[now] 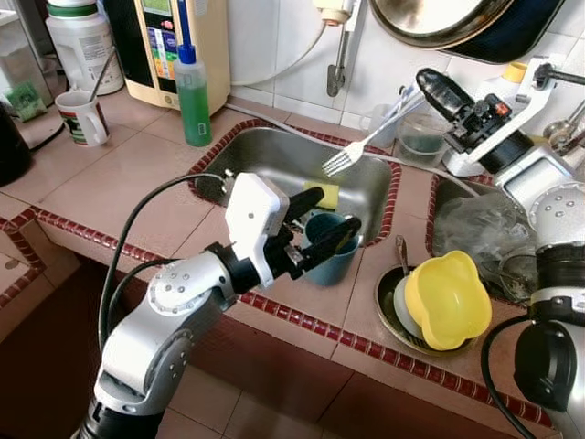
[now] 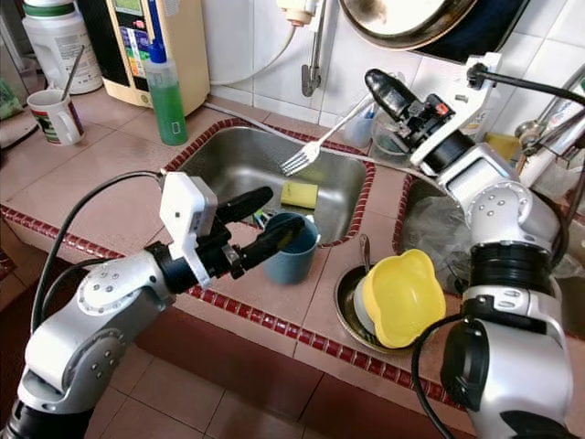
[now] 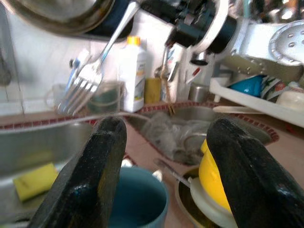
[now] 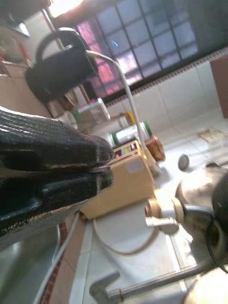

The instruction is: Kitchen organization

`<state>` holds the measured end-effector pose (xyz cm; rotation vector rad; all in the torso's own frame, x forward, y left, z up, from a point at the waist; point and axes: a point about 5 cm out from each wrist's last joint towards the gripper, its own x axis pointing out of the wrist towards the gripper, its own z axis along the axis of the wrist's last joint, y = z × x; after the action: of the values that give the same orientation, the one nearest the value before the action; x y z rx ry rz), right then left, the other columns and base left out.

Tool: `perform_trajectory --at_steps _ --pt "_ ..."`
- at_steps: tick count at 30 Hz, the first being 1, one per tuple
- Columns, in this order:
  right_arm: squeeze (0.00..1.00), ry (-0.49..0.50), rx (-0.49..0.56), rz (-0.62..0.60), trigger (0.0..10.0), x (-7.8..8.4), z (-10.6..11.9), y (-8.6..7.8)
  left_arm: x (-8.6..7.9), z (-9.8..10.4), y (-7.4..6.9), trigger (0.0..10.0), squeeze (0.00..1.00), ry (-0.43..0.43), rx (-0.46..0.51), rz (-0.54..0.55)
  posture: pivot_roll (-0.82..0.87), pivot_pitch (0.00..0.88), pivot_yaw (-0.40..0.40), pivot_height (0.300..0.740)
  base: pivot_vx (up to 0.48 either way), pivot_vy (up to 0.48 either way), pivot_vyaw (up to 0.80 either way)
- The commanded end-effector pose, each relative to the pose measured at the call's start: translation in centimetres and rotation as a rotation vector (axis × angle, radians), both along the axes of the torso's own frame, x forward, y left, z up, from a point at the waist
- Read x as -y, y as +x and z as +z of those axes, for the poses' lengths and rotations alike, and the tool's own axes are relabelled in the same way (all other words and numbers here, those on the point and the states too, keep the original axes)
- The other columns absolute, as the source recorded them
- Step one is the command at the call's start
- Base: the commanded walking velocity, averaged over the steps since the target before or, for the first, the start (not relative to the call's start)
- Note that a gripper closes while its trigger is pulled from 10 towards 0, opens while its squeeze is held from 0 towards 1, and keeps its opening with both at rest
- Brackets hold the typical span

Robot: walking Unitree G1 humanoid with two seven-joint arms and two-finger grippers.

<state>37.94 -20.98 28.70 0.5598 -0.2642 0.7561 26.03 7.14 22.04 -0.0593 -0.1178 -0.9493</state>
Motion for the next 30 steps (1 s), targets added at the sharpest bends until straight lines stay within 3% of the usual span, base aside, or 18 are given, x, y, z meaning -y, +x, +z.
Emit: perform_trajectory --at_steps 1,30 --pt "0.00 0.006 0.029 -0.030 10.0 0.4 0.9 0.1 0.2 0.8 -0.3 10.0 0.00 -0.009 0.014 -0.008 -0.02 0.062 -0.058 0.740 0.000 0.000 0.00" --pt "0.00 0.014 -0.010 -0.101 10.0 0.0 0.6 1.8 -0.2 2.9 -1.6 10.0 0.00 -0.026 -0.019 0.026 0.01 0.195 -0.044 0.740 0.000 0.000 0.00"
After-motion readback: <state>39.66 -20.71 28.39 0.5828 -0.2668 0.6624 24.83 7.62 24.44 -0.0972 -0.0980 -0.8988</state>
